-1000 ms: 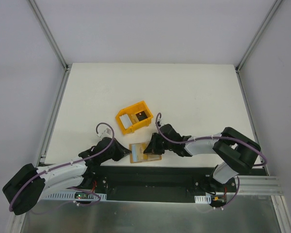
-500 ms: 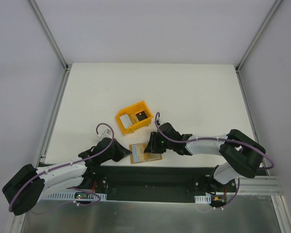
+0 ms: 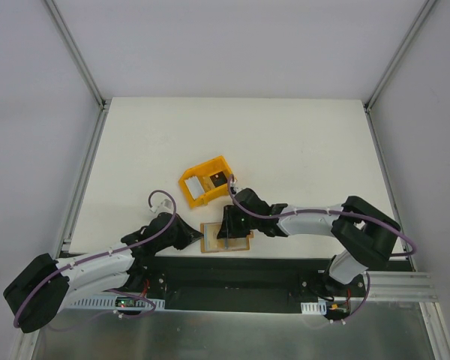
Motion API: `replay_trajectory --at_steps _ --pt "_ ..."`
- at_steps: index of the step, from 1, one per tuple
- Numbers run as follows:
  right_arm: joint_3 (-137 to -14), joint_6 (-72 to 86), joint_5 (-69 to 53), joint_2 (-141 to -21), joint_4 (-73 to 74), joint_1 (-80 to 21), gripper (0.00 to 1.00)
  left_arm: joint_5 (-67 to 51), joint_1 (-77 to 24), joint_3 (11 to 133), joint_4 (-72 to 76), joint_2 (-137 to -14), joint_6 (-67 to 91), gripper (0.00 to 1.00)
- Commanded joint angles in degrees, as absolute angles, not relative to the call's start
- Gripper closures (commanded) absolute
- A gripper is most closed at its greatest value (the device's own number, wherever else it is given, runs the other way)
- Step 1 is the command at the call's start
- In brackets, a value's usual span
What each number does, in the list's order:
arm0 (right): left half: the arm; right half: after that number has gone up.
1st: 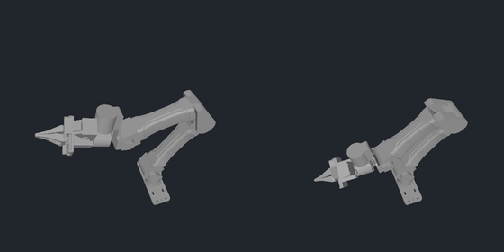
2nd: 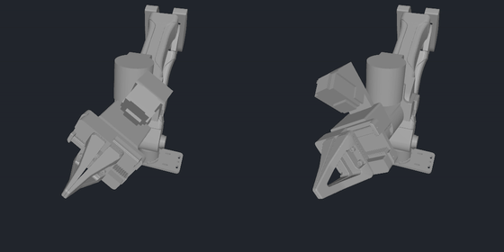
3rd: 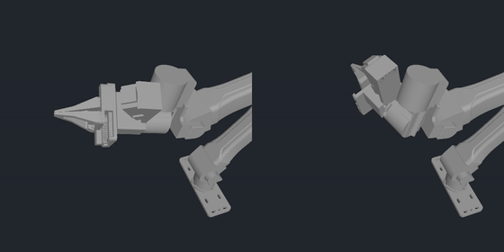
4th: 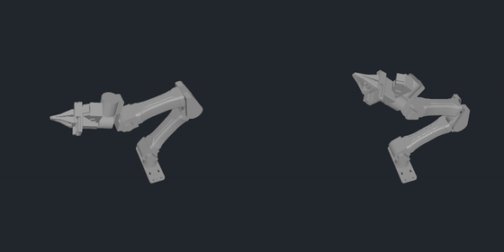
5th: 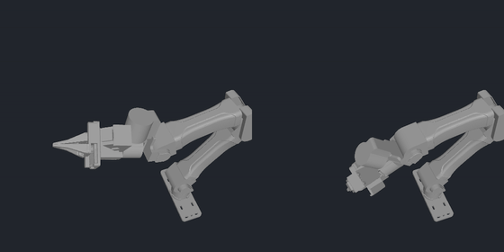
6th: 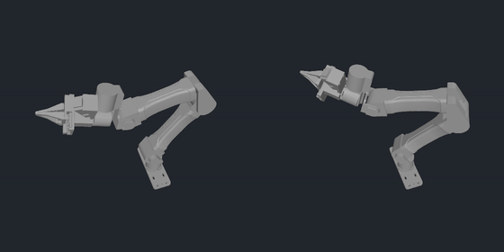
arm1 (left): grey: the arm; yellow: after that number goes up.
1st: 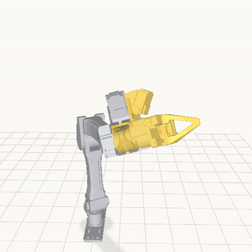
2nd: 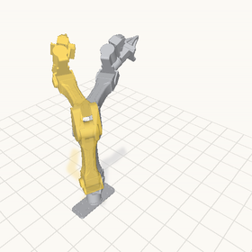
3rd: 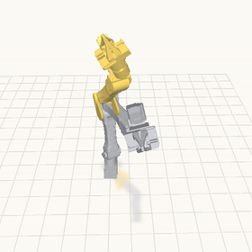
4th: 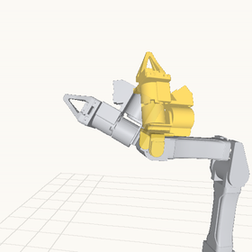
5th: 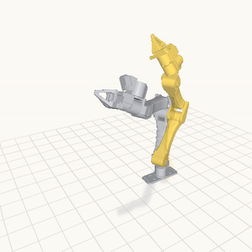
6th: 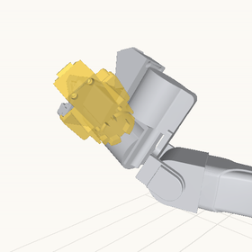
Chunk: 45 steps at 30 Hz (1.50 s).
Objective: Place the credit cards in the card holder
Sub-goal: Insert the credit card into the card holder.
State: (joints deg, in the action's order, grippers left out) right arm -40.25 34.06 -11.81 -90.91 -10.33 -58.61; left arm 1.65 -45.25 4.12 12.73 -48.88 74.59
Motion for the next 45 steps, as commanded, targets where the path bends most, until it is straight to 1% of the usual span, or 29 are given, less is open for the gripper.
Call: replay_trajectory --at_steps 1,8,15,19,21,25,28,31,34,37,39,45 --pt "-43.94 33.05 -13.45 -91.84 -10.11 -60.03 0.69 2.73 -44.65 2.46 8.70 -50.36 74.62 1.00" --pt "-44.38 33.22 -14.50 -92.29 -10.11 -59.94 0.71 2.72 -44.65 2.73 8.61 -50.71 74.62 1.00" --pt "-44.65 34.37 -16.87 -92.64 -11.86 -59.59 0.71 2.72 -44.65 2.72 8.70 -50.71 74.62 1.00" --pt "-44.03 33.49 -16.00 -91.50 -11.60 -59.15 0.69 2.64 -44.74 2.46 8.70 -50.28 74.62 1.00" --pt "-43.86 32.18 -14.69 -90.01 -10.29 -58.80 0.66 2.64 -44.74 2.11 8.70 -50.01 74.79 1.00" --pt "-45.61 27.70 -10.12 -85.88 -2.92 -58.19 0.61 2.81 -44.65 1.50 8.70 -48.96 75.14 1.00" --pt "-47.63 24.18 -7.30 -82.80 2.00 -57.22 0.52 2.90 -44.74 1.14 8.61 -48.52 75.23 1.00" --pt "-50.44 20.84 -4.93 -80.78 5.96 -55.38 0.46 2.90 -44.65 1.14 8.70 -48.16 75.23 1.00" --pt "-53.78 18.11 -3.00 -80.42 9.57 -52.66 0.44 2.90 -44.65 1.14 8.70 -48.25 75.23 1.00" --pt "-58.08 14.95 -0.80 -81.29 13.61 -50.11 0.42 2.90 -44.65 1.14 8.61 -47.99 75.15 1.00" --pt "-61.33 13.19 -0.35 -83.04 16.07 -48.53 0.39 2.99 -44.74 1.14 8.61 -47.99 75.15 1.00" --pt "-71.44 8.88 -0.53 -91.65 21.35 -44.65 0.38 2.99 -44.65 1.14 8.61 -47.90 75.15 1.00"
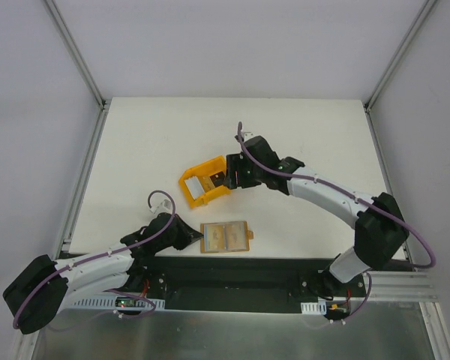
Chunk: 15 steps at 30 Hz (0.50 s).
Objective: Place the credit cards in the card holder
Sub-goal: Insert the credit card into the card holder, then move the storage box to the center of the board.
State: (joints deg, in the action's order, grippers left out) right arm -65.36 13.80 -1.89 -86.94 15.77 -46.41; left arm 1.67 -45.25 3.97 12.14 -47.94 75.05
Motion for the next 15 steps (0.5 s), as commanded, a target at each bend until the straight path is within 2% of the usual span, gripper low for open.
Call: replay_trajectory --at_steps 1,8,15 --pt "-72.93 8.35 -0.44 -92.89 21.88 -44.30 0.38 2.99 -44.74 1.14 8.53 -47.90 75.15 1.00" --pt "-83.31 4.84 1.85 -102.47 26.10 -42.72 0.38 3.08 -44.65 0.88 8.35 -47.02 75.50 1.00" --pt "-87.36 3.69 2.81 -107.84 27.77 -42.36 0.44 2.99 -44.74 0.62 8.00 -46.32 75.50 1.00"
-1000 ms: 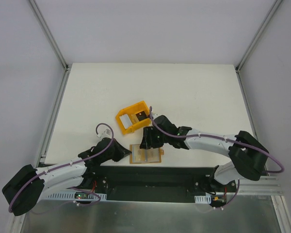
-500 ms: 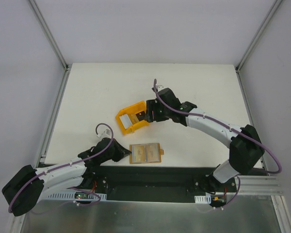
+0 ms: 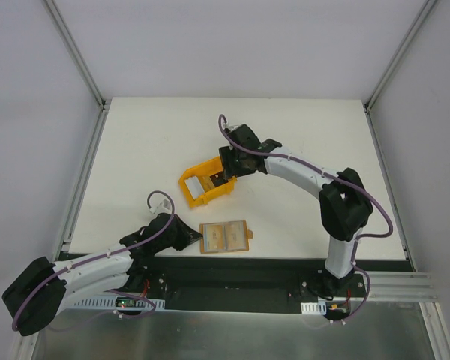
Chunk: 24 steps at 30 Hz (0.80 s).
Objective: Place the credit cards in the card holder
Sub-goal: Move the storage box to the center of the board.
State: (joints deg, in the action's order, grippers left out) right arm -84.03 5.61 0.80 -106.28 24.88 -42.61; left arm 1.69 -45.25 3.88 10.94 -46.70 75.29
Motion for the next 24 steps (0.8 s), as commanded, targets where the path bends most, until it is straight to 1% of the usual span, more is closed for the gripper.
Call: replay_trajectory --at_steps 1,11,17,24 --pt "-87.28 3.69 2.90 -108.10 27.86 -42.28 0.45 2.99 -44.74 0.62 7.91 -46.23 75.59 1.00" --pt "-85.34 3.87 4.48 -107.75 27.25 -42.19 0.54 3.16 -44.65 0.61 7.91 -46.23 75.67 1.00" --pt "-84.29 3.43 5.62 -107.23 27.25 -41.66 0.64 2.81 -44.65 0.97 7.82 -47.02 75.50 1.00" --pt "-82.80 3.25 5.80 -106.53 27.16 -40.69 0.69 2.81 -44.74 0.88 7.82 -47.02 75.59 1.00"
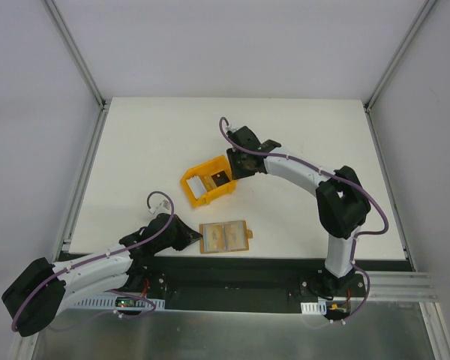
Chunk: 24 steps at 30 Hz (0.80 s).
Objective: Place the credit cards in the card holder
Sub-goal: Move the storage box to the center of the board.
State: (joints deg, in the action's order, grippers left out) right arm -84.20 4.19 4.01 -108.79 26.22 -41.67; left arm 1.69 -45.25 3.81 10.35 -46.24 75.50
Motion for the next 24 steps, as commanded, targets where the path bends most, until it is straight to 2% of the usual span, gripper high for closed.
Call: replay_trajectory --at_steps 1,3,10,24 --pt "-82.53 3.16 5.80 -106.44 27.16 -40.61 0.71 2.73 -44.65 0.97 7.91 -47.11 75.59 1.00" --pt "-81.92 3.08 5.97 -106.08 27.07 -40.26 0.75 2.72 -44.65 0.88 7.91 -47.11 75.67 1.00" --pt "-77.97 2.64 6.94 -103.36 26.81 -38.85 0.78 2.64 -44.74 1.14 7.91 -47.20 75.59 1.00" --pt "-73.12 0.44 6.68 -99.23 26.02 -35.33 0.79 2.55 -44.74 1.93 7.91 -48.51 75.15 1.00"
